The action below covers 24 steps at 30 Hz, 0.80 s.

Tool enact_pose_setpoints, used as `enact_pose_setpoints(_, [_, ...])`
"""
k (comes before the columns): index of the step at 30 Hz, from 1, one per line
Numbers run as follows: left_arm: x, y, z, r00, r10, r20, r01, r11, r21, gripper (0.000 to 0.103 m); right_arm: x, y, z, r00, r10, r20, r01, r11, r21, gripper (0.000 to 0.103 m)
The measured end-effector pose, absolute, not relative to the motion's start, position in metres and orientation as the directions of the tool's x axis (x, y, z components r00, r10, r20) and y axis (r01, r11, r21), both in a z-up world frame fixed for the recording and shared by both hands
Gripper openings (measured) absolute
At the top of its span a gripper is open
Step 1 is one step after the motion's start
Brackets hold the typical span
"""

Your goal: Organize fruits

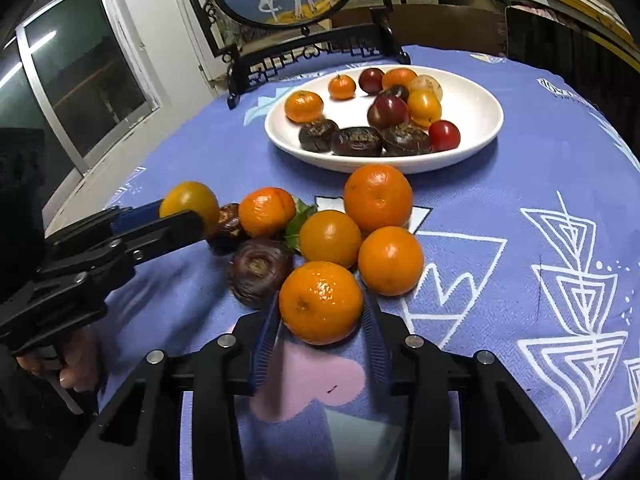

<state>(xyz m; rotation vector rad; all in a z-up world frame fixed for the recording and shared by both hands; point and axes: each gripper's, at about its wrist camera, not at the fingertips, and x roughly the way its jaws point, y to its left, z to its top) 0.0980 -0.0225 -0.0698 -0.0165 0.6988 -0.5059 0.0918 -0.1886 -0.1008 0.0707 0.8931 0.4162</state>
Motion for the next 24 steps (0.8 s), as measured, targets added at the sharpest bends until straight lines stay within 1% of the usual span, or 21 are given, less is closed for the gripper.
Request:
enact_pose_setpoints(6, [0.097,-0.021,-0.068,0.651,-0.452,-0.609,0.437,0.880,-0.186,0.035,0.080,-0.216,-0.075,0.592,0.467,-0.657,-0.332,0.884,0.329,0.041])
enact_pose_setpoints(9, [0.103,-0.023,-0.062,0.647,-0.450,-0.616,0.430,0.882,-0.192,0.035,0.085,-0.241,-0.058,0.626,0.461,-0.628,-0.298,0.887,0.353,0.041])
enact_pose_setpoints(11, [0.110,-0.023,-0.052,0.642,-0.463,-0.611,0.435,0.876,-0.207,0.035,0.093,-0.256,-0.045,0.653,0.442,-0.615,-0.276,0.895,0.351,0.041])
enact_pose_setpoints(14, [0.130,-0.028,-0.036,0.650,-0.455,-0.609,0.431,0.880,-0.198,0.035,0.113,-0.272,-0.027,0.683,0.425,-0.594,-0.259,0.901,0.348,0.041])
enact_pose_setpoints(17, [0.163,-0.034,-0.026,0.652,-0.443,-0.615,0.417,0.887,-0.196,0.035,0.141,-0.282,-0.017,0.692,0.420,-0.587,-0.242,0.901,0.360,0.041])
enact_pose_setpoints(19, [0.189,-0.039,-0.026,0.638,-0.439,-0.633,0.400,0.891,-0.216,0.035,0.165,-0.283,-0.016,0.694,0.409,-0.592,-0.224,0.905,0.363,0.041])
enact_pose_setpoints(24, [0.246,-0.051,-0.038,0.607,-0.414,-0.678,0.354,0.905,-0.235,0.035,0.218,-0.278,-0.032,0.681,0.367,-0.634,-0.183,0.923,0.337,0.041])
